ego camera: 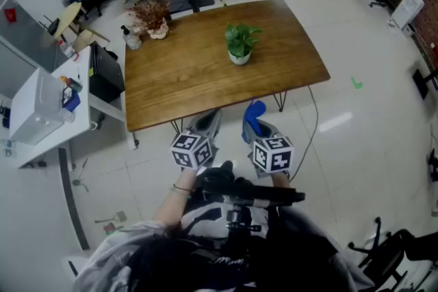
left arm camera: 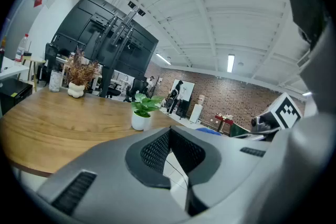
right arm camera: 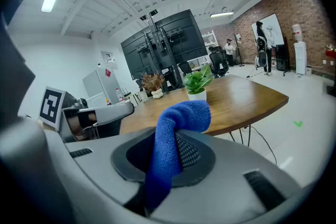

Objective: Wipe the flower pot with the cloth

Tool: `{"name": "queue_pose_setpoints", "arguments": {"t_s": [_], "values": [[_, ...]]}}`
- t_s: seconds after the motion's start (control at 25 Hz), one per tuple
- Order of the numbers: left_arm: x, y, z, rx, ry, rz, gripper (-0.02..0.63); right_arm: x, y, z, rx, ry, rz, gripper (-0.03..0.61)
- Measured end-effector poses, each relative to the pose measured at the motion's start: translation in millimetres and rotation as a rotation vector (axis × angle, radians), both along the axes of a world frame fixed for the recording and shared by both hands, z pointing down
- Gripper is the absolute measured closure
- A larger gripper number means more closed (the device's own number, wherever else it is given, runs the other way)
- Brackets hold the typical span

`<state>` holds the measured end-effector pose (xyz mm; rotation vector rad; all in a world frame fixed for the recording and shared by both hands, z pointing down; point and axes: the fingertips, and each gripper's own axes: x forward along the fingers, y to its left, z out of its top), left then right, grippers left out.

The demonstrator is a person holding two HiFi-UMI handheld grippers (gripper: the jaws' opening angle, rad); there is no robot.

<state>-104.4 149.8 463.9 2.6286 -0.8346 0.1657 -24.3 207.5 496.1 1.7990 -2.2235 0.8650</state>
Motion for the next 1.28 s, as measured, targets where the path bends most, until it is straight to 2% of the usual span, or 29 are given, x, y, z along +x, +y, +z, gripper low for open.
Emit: {"name": "queue_pose_setpoints", "arguments": {"t_s": [0.24,0.4,0.8,0.96,1.16,1.28], "values": [[5.1,-7.2,8.5,-0.015,-0.006,-0.019,0.606,7.5,5.8,12.0,-0.025,0.002,-0.005,0.523],[14.0,-30.9,17.8,-0.022,-0.017,-0.03,0.606,19.0,-6.8,20.6,-0.043,0.012,-0.005,0.523],[62.1,-139.4,57.5,-0.087,-0.046,0.006,0.606,68.4,-95.1,30.8,-0.09,0.037,0.034,0.523],[86.9,-180.1,70.8,-0.114,-0.035,0.027,0.606,88.8,-125.3,31.4,-0.102,0.044,0.055,0.523],[114.6,-211.1,87.6,-0.135,-0.057,0.081,0.606,118.4,-144.5,41.2,-0.143,0.05,0.114,0.523],[121.8,-217.8,100.0,-0.172,-0.059,0.088,0.606,129.5,-156.6,44.8,-0.152,0.068,0.104,0.523]]}}
